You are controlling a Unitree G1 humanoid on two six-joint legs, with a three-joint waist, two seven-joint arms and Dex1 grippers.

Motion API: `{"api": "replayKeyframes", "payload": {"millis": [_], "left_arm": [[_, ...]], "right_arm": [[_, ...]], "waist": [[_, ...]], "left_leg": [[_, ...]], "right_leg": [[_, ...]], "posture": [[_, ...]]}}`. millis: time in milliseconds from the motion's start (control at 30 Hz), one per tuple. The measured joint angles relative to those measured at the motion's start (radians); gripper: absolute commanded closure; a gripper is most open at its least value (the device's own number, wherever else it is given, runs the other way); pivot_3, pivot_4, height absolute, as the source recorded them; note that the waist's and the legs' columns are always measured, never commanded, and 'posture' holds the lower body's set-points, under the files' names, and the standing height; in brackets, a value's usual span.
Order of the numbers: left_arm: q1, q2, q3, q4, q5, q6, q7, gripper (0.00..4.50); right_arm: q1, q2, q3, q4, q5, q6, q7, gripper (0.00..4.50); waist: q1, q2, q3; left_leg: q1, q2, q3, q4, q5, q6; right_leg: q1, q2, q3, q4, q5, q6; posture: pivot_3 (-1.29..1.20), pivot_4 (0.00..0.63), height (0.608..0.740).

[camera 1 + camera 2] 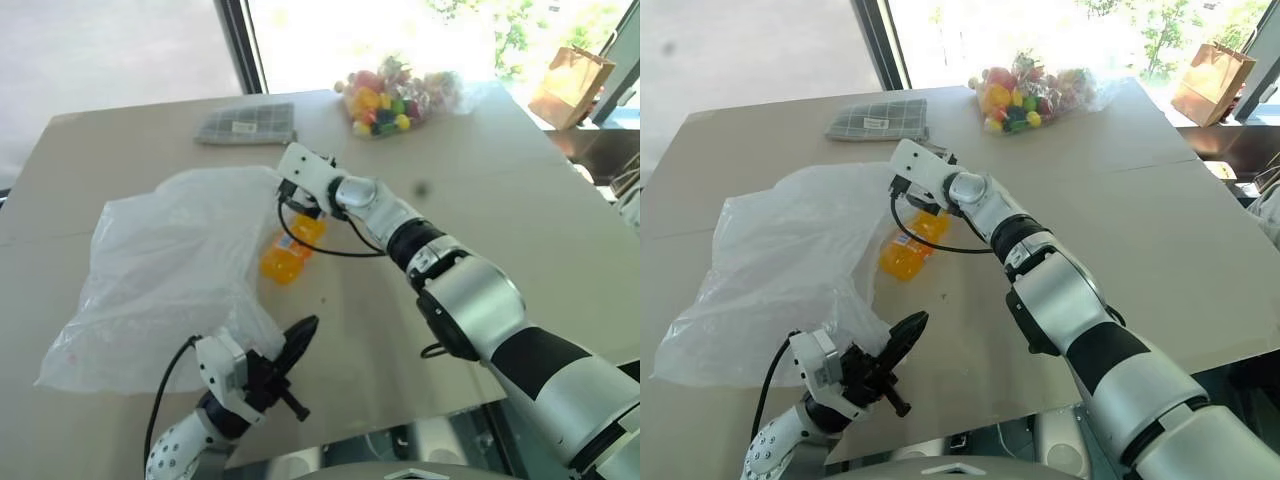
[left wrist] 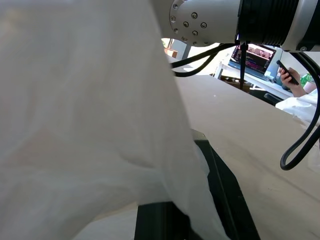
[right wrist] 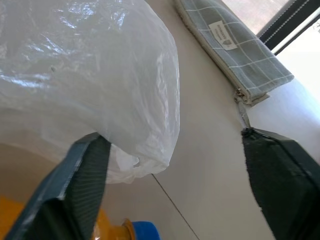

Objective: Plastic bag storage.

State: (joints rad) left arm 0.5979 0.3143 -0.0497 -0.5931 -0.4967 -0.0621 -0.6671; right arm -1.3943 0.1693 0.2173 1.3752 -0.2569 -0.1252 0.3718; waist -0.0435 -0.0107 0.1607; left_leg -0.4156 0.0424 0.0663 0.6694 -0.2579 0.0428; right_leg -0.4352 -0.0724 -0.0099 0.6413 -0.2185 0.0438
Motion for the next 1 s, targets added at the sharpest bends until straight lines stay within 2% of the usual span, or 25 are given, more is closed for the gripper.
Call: {"api": "replayKeyframes", "payload": {"millis": [167,200,400,500,700,1000], "left_arm": [[0.009,-0.006,-0.003,0.000,0.008,-0.013,0.011,4.50],[0.012,-0.007,-0.004,0.000,0.011,-0.014,0.013,4.50],[0.016,-0.009,-0.005,0.000,0.025,-0.018,0.018,4.50],[0.017,-0.012,-0.007,0.000,0.026,-0.019,0.021,4.50],[-0.005,-0.013,-0.010,0.002,0.026,-0.019,0.021,4.50],[-0.120,0.003,0.008,0.095,0.126,0.087,0.134,4.50]], "right_arm": [[0.006,0.002,-0.011,0.000,0.000,-0.031,0.009,4.13],[0.007,0.003,-0.014,0.000,0.001,-0.035,0.014,4.47],[0.014,0.003,-0.056,0.001,0.020,-0.037,0.009,4.47],[0.014,0.002,-0.119,0.001,0.060,-0.028,-0.021,4.47],[0.022,-0.010,-0.160,0.000,0.073,-0.008,-0.073,4.47],[0.171,-0.072,-0.170,0.009,0.061,0.057,-0.075,4.47]], "waist": [[0.000,0.000,0.000],[0.000,0.000,0.000],[0.000,0.000,0.000],[0.000,0.000,0.000],[0.001,0.000,0.000],[-0.001,0.000,0.000]], "left_leg": [[0.000,0.000,0.000,0.000,0.000,0.000],[0.000,0.000,0.000,0.000,0.000,0.000],[0.000,0.000,0.000,0.000,0.000,0.000],[0.000,0.000,0.000,0.000,0.000,0.000],[0.000,0.000,0.000,0.000,0.000,0.000],[0.001,-0.001,0.000,0.000,0.000,0.000]], "right_leg": [[0.000,0.000,0.000,0.000,0.000,0.000],[0.000,0.000,0.000,0.000,0.000,0.000],[0.000,0.000,0.000,0.000,0.000,0.000],[0.000,0.000,0.000,0.000,0.000,0.000],[0.000,0.000,0.000,0.000,0.000,0.000],[0.001,0.000,0.000,0.001,0.002,0.004]], "posture": [[0.00,0.150,0.740],[0.00,0.150,0.740],[0.00,0.150,0.740],[0.00,0.150,0.740],[0.00,0.150,0.740],[0.00,0.150,0.740]]}}
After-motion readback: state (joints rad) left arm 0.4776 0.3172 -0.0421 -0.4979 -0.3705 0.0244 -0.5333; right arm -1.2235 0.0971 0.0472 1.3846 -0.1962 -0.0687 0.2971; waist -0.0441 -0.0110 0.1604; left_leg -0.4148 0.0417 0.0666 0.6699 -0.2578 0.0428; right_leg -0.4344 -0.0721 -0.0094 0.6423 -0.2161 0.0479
